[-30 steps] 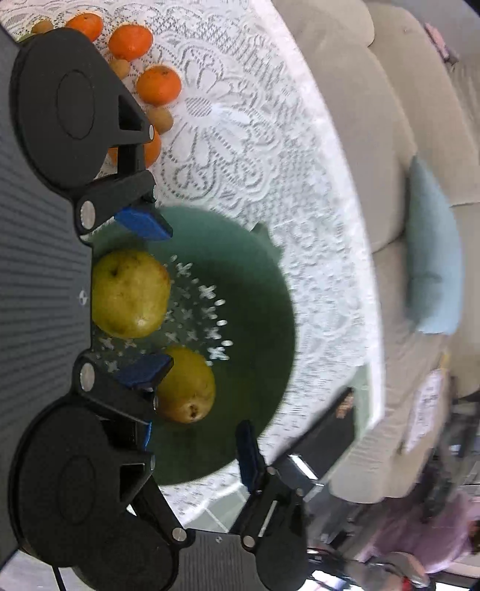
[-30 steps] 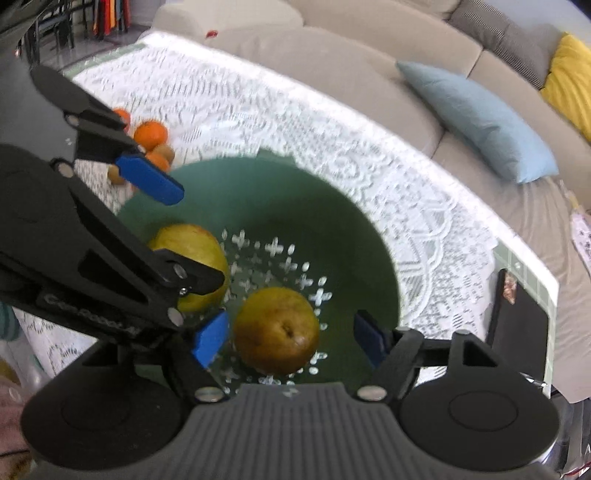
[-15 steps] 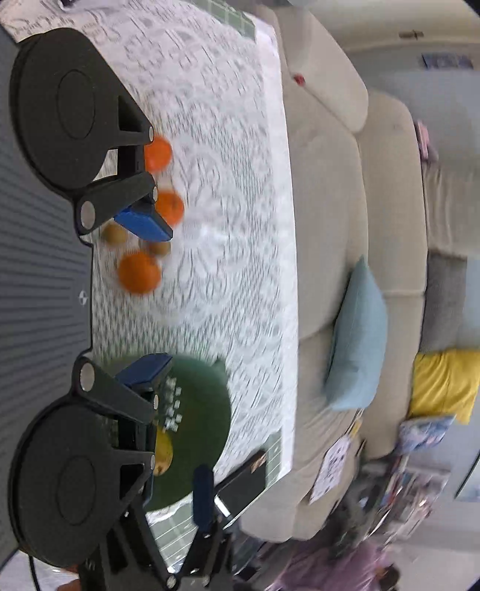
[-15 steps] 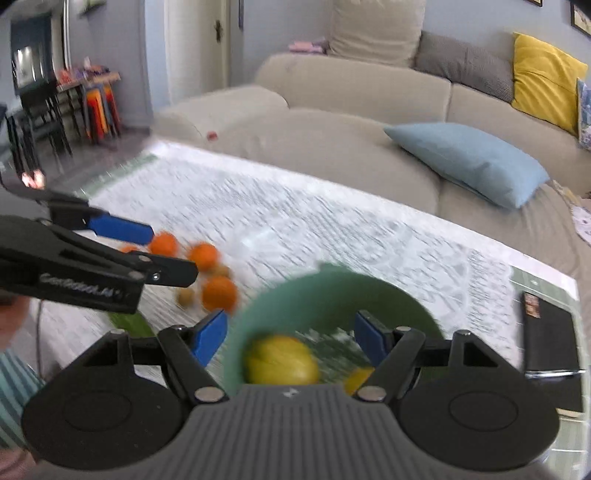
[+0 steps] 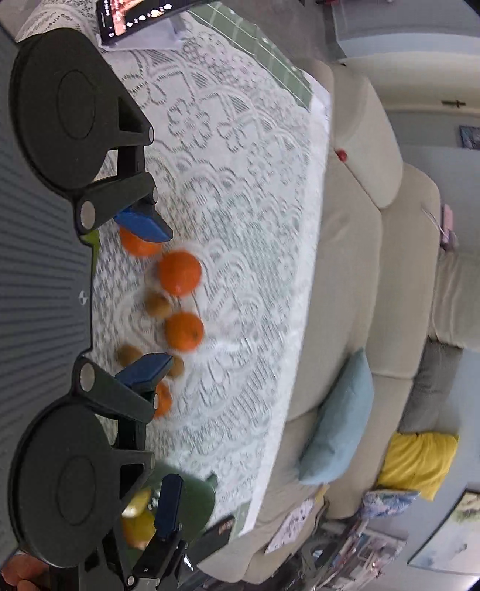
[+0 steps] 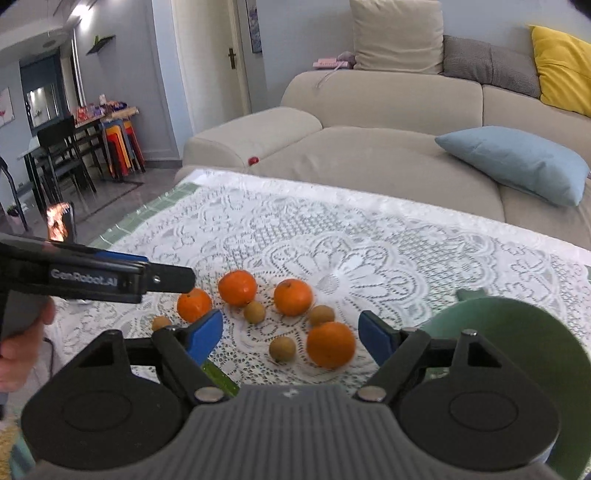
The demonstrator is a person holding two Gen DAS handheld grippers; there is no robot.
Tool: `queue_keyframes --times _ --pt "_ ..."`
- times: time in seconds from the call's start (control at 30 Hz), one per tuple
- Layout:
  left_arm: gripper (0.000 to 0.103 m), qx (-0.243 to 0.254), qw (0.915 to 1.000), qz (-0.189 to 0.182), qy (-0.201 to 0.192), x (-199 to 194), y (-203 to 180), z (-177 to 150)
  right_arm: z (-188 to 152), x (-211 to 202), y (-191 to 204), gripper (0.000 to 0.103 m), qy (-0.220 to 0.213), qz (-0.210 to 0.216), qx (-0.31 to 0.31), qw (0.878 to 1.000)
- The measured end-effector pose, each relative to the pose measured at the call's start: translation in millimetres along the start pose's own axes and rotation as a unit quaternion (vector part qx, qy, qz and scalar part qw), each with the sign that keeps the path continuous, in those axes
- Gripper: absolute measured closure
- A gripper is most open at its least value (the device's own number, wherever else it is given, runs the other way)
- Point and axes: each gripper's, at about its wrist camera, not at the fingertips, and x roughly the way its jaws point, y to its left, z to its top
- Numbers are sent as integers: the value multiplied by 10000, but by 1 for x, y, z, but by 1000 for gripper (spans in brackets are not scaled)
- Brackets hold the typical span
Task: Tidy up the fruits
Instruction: 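Move both grippers back over the mandarins on the table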
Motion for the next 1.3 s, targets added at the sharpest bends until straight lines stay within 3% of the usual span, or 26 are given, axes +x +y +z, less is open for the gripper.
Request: queue_keyframes --times 0.33,0.5,0.7,0.83,1.3 --pt "26 2 9990 364 273 39 26 -16 -14 46 -4 47 340 -419 -133 9985" --pt "26 66 9990 408 178 42 24 -20 -20 52 -4 50 279 -591 -294 9974" --pt "26 118 9983 455 331 54 26 -22 -19 60 -1 50 305 -783 -544 9950" --pt "27 157 9977 530 393 59 29 -23 -18 64 2 60 308 -901 -790 9923" --pt "32 233 9958 666 587 80 29 -25 -23 82 8 60 567 -1171 -1643 9778"
